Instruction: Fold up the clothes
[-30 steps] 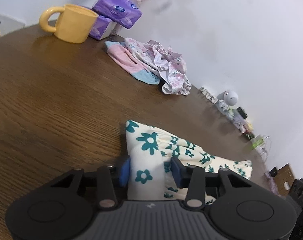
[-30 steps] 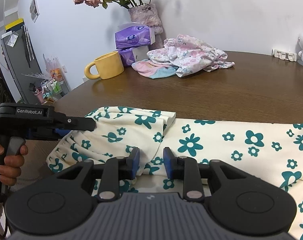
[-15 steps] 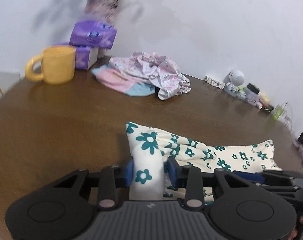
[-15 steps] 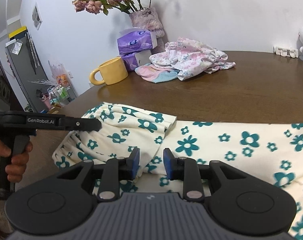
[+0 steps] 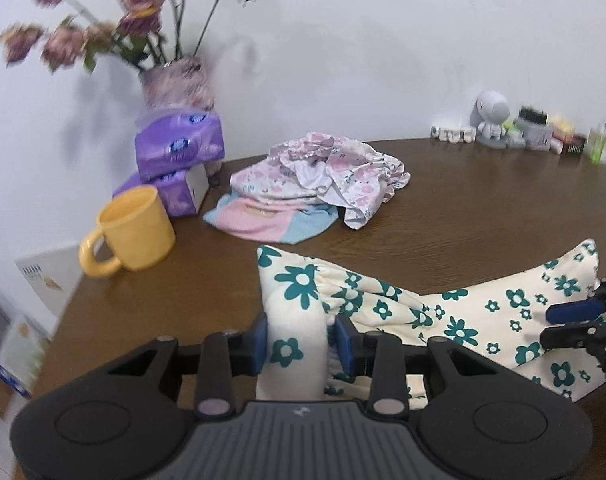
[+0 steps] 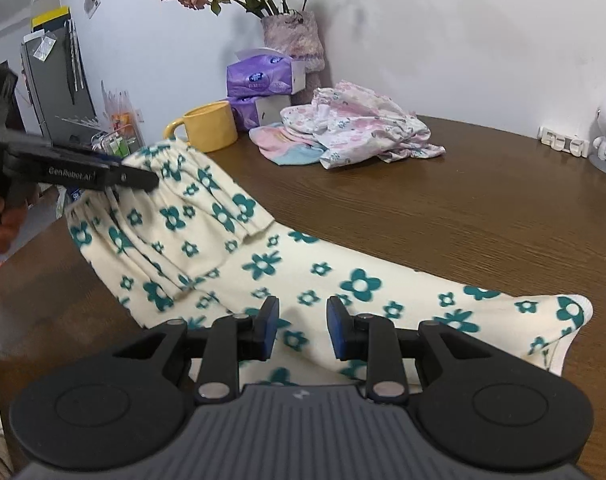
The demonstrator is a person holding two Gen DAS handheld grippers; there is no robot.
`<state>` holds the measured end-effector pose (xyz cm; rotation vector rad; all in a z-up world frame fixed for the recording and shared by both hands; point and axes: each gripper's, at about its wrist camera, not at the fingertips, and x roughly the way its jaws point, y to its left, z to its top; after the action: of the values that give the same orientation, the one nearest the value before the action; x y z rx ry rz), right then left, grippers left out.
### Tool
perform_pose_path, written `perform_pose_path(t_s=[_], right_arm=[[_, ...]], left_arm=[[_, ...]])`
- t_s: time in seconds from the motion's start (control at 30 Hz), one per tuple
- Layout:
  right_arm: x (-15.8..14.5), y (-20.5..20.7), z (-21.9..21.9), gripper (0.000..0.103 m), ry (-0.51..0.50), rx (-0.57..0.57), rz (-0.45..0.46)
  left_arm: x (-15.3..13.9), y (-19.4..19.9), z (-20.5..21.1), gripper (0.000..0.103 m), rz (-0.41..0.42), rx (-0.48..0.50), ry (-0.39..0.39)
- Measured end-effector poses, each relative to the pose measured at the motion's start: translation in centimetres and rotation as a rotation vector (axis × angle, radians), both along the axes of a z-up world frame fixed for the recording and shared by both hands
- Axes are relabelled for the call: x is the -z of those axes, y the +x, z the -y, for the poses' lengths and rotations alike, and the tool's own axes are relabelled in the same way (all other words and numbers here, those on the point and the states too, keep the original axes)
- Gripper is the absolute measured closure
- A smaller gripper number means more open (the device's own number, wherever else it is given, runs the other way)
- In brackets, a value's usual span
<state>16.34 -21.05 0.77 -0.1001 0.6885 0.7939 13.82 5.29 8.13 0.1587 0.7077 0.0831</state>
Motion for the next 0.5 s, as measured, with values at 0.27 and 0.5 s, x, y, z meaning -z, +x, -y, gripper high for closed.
perform_pose_path(t_s=[0.27,0.5], right_arm=[[0.9,0.3,1.3,0.076,0.0,0.005,-0.012],[1.0,0.6,2.5,0.076,0.013,0.044,-0.02]], left_arm=[[-0.7,1.4,3.5,0.07,0.0,0.049,0.194],[-0.5,1.2,6.8,0.07,0.013,0.102,0.354]])
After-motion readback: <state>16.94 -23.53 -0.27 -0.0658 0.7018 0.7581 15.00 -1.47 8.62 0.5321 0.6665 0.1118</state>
